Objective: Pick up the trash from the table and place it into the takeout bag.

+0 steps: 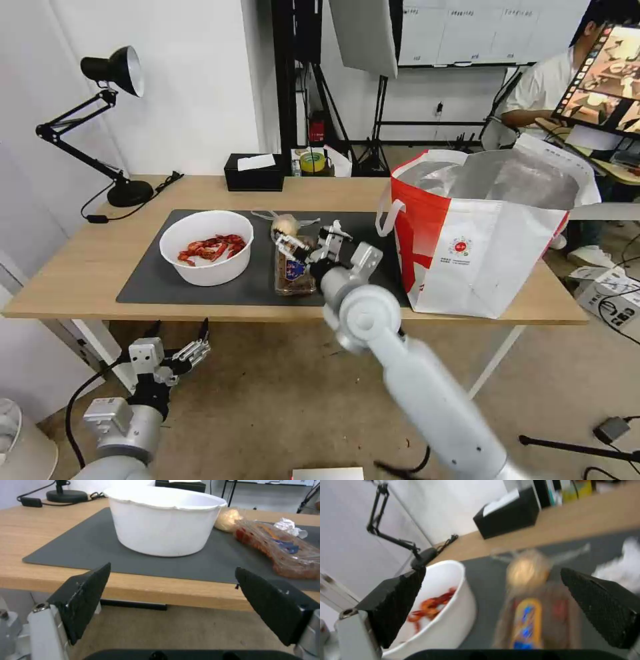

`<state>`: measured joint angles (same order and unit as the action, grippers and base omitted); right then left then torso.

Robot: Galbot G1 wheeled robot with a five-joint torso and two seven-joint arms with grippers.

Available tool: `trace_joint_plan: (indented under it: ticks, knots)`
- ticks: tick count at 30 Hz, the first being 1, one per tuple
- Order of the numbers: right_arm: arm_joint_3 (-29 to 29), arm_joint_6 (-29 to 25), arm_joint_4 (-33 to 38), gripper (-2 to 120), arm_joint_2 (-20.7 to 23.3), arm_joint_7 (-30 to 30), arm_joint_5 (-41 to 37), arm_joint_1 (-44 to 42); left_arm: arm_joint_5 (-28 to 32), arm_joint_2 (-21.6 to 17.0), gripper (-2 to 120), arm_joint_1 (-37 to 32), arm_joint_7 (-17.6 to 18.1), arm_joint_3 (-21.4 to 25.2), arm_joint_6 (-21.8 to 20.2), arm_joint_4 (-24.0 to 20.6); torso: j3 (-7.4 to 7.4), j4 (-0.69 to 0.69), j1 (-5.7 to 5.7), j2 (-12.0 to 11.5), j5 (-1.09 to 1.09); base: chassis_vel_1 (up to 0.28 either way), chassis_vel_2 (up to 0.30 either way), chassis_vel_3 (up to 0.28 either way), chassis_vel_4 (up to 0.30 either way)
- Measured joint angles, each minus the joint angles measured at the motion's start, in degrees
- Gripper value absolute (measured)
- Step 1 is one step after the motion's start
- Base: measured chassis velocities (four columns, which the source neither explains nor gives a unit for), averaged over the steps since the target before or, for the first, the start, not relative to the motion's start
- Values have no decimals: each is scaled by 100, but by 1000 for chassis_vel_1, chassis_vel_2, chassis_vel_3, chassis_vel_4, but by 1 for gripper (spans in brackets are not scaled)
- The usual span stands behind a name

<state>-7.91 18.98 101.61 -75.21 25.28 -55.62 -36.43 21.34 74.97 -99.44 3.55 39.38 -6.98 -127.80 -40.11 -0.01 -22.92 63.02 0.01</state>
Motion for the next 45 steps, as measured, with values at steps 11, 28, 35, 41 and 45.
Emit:
trace_joint_plan:
  ticks: [11, 28, 35, 41, 45]
  knots:
    - [-409, 211, -595, 100, 196, -592, 1157, 732, 5, 35, 100, -10, -2, -14, 0, 7, 0, 0, 0, 0, 0, 0, 0, 0, 0]
    - [-734, 469, -1795, 41, 175, -1797, 1214, 1396, 24, -8, 100, 17, -6, -23, 5, 34, 1, 1, 1, -1, -1, 0, 0, 0, 0]
    - [-787, 506, -2251, 13, 167, -2217, 1301, 1536, 108, -35, 100, 36, -25, -26, 115, 23, 1, 1, 0, -1, -1, 0, 0, 0, 0]
    - [-806, 506, -2519, 0, 146, -2392, 1350, 1540, 130, -34, 100, 40, -153, -9, 132, -4, 0, 1, 0, 0, -1, 0, 0, 0, 0]
    - [-805, 487, -2643, 0, 130, -2458, 1380, 1527, 143, -53, 100, 51, -179, -5, 135, -13, 0, 1, 0, 0, -1, 0, 0, 0, 0]
